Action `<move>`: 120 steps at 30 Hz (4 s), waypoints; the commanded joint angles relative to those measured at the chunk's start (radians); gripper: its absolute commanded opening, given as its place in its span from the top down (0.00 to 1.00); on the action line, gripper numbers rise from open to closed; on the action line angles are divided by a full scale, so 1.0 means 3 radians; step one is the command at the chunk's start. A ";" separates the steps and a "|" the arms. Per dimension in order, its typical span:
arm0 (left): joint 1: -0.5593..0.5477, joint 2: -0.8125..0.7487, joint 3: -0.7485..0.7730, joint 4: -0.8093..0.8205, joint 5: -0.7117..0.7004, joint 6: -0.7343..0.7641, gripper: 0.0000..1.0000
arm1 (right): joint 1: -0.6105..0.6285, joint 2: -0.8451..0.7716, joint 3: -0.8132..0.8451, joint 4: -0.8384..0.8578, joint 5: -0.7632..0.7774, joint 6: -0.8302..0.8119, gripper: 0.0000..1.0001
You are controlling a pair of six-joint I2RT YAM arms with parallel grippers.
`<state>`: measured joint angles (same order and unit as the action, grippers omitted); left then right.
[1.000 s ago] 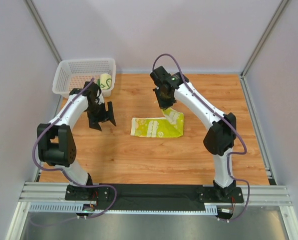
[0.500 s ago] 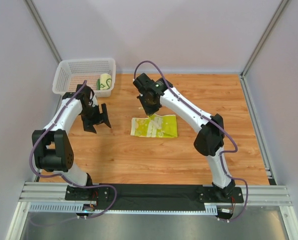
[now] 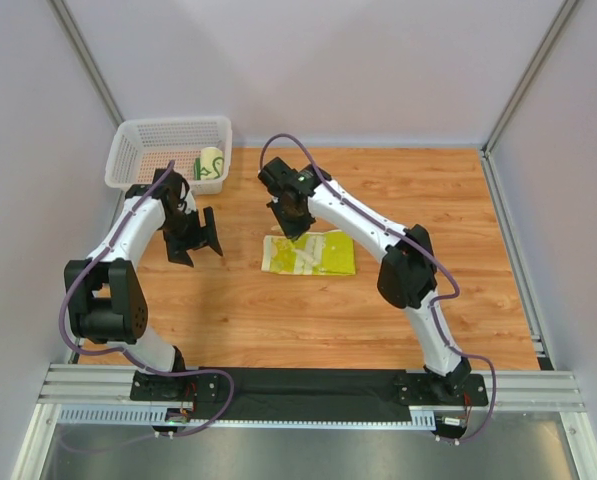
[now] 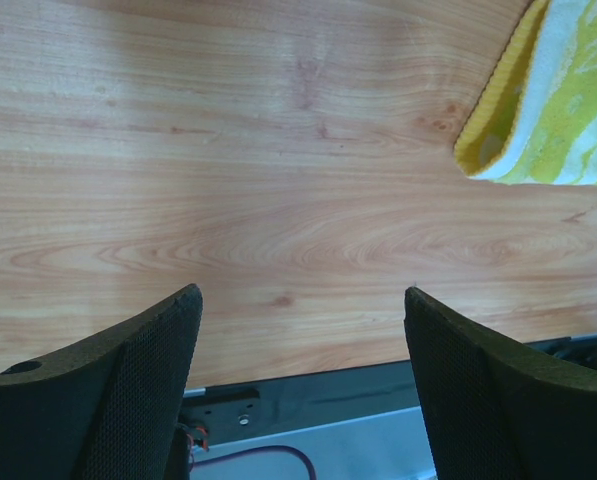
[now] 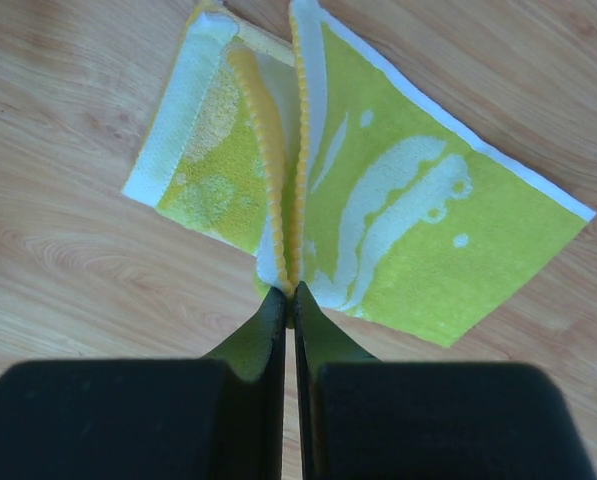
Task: Roll the towels
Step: Fold the towel
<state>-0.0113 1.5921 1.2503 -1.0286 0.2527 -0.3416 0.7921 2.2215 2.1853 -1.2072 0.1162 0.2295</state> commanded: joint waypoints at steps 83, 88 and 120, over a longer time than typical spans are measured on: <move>-0.0975 0.1729 0.0588 0.0632 0.0252 0.0055 1.00 | -0.1935 -0.0293 -0.3495 0.2418 -0.2975 0.1234 0.96; -0.0939 0.1739 0.0567 0.0642 0.0211 0.0162 1.00 | -0.1935 -0.0338 -0.3521 0.2255 -0.2811 0.1188 0.96; -0.1128 0.1371 0.1207 0.0089 -0.0428 0.0285 0.71 | -0.1689 -0.0170 -0.2202 0.1917 -0.2944 0.1056 0.98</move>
<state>-0.3565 2.0342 1.6554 -1.0191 0.1287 -0.2489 0.2794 2.1437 1.5166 -0.6724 -0.7738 0.5350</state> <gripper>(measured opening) 0.299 0.022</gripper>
